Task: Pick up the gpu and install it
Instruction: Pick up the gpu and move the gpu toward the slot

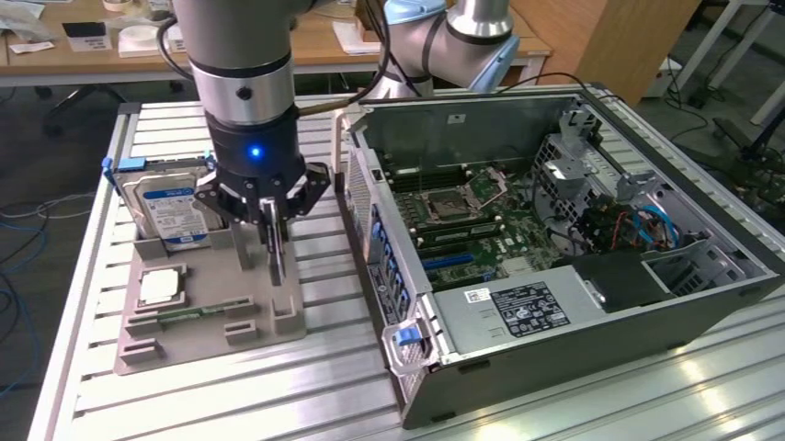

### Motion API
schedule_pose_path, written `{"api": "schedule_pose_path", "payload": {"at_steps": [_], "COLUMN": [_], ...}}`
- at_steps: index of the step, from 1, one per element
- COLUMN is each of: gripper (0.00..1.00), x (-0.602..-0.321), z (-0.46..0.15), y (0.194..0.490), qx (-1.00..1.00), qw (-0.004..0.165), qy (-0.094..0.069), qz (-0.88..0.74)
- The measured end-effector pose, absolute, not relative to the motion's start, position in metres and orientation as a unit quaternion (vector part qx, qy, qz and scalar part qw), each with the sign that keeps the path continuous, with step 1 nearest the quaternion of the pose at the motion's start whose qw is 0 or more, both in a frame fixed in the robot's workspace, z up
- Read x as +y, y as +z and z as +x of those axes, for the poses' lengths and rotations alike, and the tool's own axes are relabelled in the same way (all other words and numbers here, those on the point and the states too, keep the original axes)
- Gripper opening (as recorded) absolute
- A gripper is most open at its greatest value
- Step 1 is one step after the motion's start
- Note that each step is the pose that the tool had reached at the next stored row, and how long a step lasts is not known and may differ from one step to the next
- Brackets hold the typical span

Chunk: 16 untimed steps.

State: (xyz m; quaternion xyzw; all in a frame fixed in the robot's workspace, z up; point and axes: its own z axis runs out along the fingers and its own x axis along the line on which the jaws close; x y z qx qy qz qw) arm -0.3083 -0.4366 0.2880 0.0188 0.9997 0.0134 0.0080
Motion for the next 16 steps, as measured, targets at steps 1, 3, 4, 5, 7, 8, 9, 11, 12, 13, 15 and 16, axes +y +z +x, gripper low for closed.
{"api": "schedule_pose_path", "payload": {"at_steps": [1, 3, 4, 5, 7, 8, 9, 11, 12, 13, 15, 16], "gripper": [0.28, 0.28, 0.28, 0.28, 0.28, 0.28, 0.28, 0.28, 0.28, 0.28, 0.28, 0.28], "x": [-0.4366, -0.4366, -0.4366, -0.4366, -0.4366, -0.4366, -0.4366, -0.4366, -0.4366, -0.4366, -0.4366, -0.4366], "z": [-0.3083, -0.3083, -0.3084, -0.3083, -0.3083, -0.3083, -0.3083, -0.3083, -0.3084, -0.3084, -0.3083, -0.3083], "y": [0.2888, 0.2899, 0.2904, 0.2911, 0.2921, 0.2924, 0.2926, 0.2933, 0.2937, 0.2941, 0.2949, 0.2953], "qx": [1.0, 1.0, 1.0, 1.0, 1.0, 1.0, 1.0, 1.0, 1.0, 1.0, 1.0, 1.0], "qw": [0.008, 0.008, 0.008, 0.008, 0.008, 0.008, 0.008, 0.008, 0.008, 0.008, 0.008, 0.008], "qy": [0.013, 0.013, 0.013, 0.013, 0.013, 0.013, 0.014, 0.013, 0.013, 0.013, 0.013, 0.013], "qz": [0.019, 0.019, 0.019, 0.019, 0.019, 0.019, 0.019, 0.019, 0.019, 0.019, 0.019, 0.019]}}
